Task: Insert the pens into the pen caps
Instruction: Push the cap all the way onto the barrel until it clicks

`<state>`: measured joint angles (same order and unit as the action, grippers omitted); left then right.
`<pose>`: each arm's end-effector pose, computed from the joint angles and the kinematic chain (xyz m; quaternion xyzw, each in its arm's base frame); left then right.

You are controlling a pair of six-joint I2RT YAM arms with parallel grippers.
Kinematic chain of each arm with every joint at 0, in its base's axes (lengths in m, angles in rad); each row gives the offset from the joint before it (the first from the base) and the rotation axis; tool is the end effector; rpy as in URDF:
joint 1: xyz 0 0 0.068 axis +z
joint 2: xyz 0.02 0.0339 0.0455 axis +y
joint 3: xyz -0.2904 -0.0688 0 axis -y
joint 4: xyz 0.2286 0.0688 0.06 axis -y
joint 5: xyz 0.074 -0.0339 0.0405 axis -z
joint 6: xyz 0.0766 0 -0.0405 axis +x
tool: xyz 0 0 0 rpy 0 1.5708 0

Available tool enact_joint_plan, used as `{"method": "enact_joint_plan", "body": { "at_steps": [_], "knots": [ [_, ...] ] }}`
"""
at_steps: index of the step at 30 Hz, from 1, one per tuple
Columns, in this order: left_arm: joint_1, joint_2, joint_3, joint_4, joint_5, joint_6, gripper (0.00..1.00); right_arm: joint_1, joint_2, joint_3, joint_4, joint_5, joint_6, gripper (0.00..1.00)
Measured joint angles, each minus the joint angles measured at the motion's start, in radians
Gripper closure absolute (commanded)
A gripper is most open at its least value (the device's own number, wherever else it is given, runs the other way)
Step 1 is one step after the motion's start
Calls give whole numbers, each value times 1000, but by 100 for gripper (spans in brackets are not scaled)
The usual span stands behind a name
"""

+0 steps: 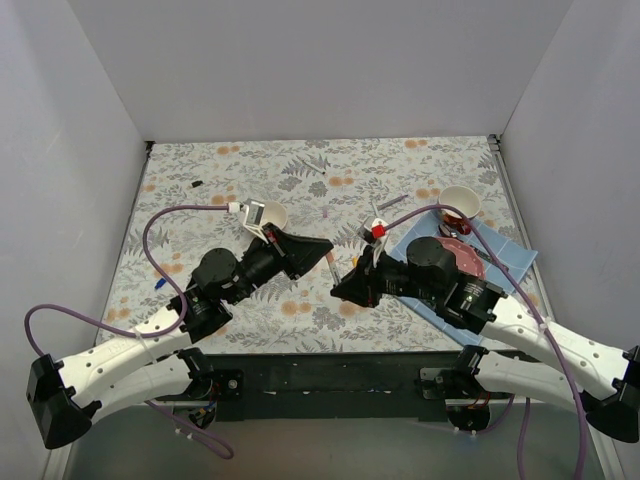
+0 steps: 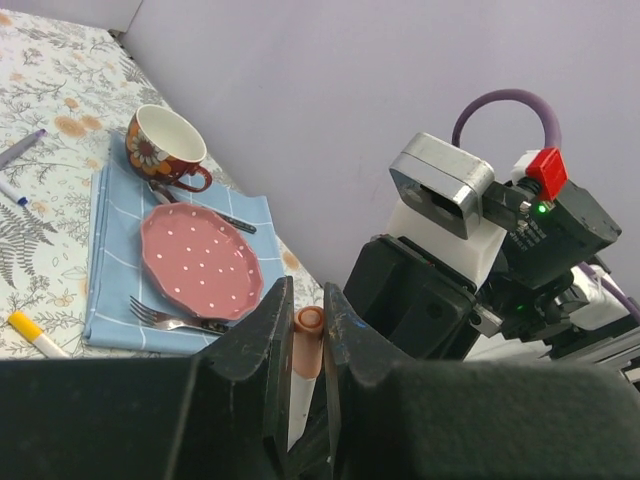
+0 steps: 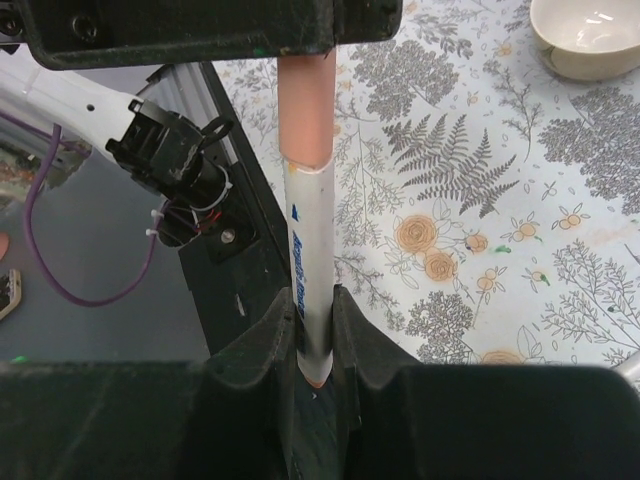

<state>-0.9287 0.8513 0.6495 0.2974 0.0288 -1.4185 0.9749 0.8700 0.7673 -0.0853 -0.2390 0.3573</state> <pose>0.1267 -0.1731 0.3593 -0.1527 0.6550 -0.6861 0.2773 0.1040 0.1857 0.3440 -0.3049 0.7056 0.4634 0.4410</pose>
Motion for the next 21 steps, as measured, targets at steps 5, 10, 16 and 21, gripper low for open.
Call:
{"method": "enact_joint_plan", "body": {
  "at_steps": [5, 10, 16, 21],
  "knots": [
    [1, -3, -23, 13, 11, 14, 100, -8, 25, 27, -59, -23, -19, 99],
    [2, -3, -26, -9, 14, 24, 100, -11, 39, 65, -142, -16, -55, 99],
    [5, 24, -32, -13, 16, 24, 100, -12, 74, 98, -212, 0, -88, 99],
    [5, 33, -45, -36, 16, 24, 100, -13, 109, 112, -264, 10, -117, 99]
  ]
}}
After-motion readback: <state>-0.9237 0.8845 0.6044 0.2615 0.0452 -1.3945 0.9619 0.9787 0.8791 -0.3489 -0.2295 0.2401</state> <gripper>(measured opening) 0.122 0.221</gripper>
